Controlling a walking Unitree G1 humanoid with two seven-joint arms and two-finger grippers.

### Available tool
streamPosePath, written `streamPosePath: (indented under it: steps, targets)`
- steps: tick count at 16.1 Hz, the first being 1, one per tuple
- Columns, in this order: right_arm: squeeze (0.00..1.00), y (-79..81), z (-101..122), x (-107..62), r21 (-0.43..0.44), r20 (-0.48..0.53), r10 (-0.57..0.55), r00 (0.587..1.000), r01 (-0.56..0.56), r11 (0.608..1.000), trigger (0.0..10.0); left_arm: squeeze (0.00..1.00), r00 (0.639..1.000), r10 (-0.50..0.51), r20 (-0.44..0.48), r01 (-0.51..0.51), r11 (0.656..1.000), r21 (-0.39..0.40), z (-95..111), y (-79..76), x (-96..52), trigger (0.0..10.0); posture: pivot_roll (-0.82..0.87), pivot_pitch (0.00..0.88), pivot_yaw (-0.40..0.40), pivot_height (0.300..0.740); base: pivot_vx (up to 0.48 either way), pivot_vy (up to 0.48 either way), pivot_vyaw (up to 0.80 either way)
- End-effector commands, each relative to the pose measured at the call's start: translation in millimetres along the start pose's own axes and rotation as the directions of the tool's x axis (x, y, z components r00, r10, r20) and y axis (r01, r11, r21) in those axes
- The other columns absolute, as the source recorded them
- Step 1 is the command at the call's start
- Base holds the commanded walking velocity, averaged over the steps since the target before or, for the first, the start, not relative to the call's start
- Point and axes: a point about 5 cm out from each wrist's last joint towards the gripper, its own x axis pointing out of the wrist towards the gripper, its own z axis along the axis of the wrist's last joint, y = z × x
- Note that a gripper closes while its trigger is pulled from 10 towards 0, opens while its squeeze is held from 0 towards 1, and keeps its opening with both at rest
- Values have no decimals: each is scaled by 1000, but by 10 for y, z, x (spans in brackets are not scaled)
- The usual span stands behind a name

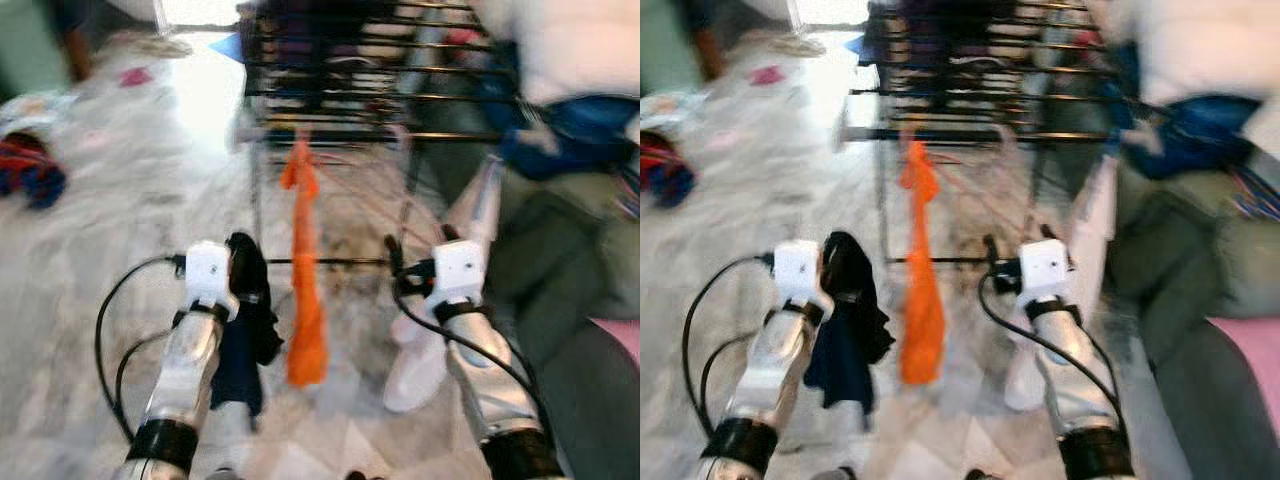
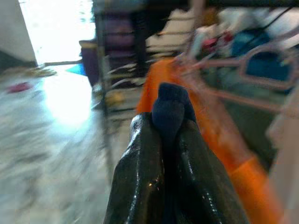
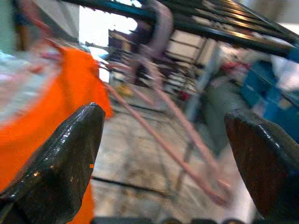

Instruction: Hang hanger

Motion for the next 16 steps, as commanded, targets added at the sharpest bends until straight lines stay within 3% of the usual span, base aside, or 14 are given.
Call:
streamPosePath:
  steps: [1,9,16]
  targets:
    - [0,-35,13,-17,-2,8,-15,1000,15,1000,10000,0,999,-30,23,30,1000,-4,48,-67,26,10000,60,152,-63,740,405,0,0]
    - [0,-44,14,-30,-34,2,15,1000,-15,999,10000,0,999,-43,6,44,999,-17,11,-117,14,10000,45,159,-71,740,397,0,0]
    - [0,-117,136,86,-58,5,72,997,-72,996,10000,0,999,-30,-12,30,999,-13,-31,-110,-27,10000,39,174,-76,740,0,0,0]
